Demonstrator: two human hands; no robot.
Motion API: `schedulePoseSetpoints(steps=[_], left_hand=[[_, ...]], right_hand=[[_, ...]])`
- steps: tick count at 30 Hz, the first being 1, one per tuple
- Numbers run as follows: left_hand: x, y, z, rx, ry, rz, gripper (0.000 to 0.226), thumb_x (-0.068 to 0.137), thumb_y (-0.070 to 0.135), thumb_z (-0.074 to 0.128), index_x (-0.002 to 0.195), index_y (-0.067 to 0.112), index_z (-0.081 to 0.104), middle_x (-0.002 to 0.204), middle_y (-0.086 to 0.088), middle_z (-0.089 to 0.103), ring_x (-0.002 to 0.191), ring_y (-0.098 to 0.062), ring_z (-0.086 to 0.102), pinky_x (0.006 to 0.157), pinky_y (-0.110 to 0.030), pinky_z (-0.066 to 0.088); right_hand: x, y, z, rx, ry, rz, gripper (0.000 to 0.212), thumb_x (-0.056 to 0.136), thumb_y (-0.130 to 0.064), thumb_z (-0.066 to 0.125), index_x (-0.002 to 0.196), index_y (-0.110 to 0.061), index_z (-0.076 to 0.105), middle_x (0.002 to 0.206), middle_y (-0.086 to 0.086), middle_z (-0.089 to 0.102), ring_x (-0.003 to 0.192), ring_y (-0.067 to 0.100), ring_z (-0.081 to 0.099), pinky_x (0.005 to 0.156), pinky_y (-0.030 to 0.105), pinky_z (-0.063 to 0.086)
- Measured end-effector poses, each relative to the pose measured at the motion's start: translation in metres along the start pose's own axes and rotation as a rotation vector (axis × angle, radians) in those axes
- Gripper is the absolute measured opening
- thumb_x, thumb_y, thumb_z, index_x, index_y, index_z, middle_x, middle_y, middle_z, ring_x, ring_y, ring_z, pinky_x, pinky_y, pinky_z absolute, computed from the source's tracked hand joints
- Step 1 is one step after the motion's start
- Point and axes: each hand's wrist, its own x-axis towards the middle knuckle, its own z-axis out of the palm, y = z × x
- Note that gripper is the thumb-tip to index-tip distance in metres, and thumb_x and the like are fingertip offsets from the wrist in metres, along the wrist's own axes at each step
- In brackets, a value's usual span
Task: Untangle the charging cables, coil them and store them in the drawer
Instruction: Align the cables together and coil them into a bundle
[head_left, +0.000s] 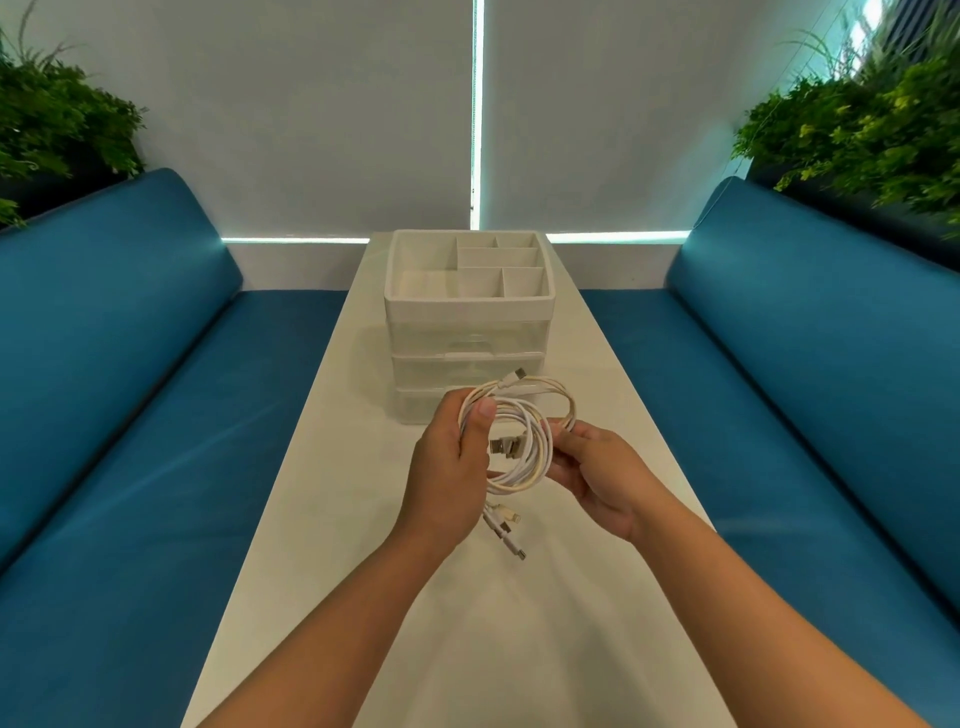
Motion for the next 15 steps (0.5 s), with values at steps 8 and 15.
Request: schedulePoseSetpoints(steps=[8, 15], left_hand=[[0.005, -0.002, -0.001, 0.005, -0.003, 0.012, 0.023, 0.103, 0.036, 0.041, 0.115, 0.029, 0.06, 0.081, 0.02, 0.064, 0.068, 0.003, 0.057, 0.069, -0.019, 0.044], [0.005, 0.001, 0.001, -0.089, -0.03, -0.013, 0.022, 0.103, 0.035, 0.04, 0.112, 0.033, 0.061, 0.081, 0.017, 0.065, 0.07, -0.002, 0.056, 0.069, -0.024, 0.047]], right_hand=[[-0.01, 0.0, 0.009, 0.187, -0.032, 0.021, 0.022, 0.098, -0.004, 0.047, 0.098, 0.002, 0.068, 0.086, 0.01, 0.074, 0.072, 0.013, 0.072, 0.066, 0.021, 0.06], [-0.009, 0.003, 0.008, 0.159, -0.073, 0.033, 0.021, 0.096, -0.005, 0.05, 0.095, 0.0, 0.071, 0.085, 0.01, 0.074, 0.07, 0.013, 0.072, 0.062, 0.022, 0.059]])
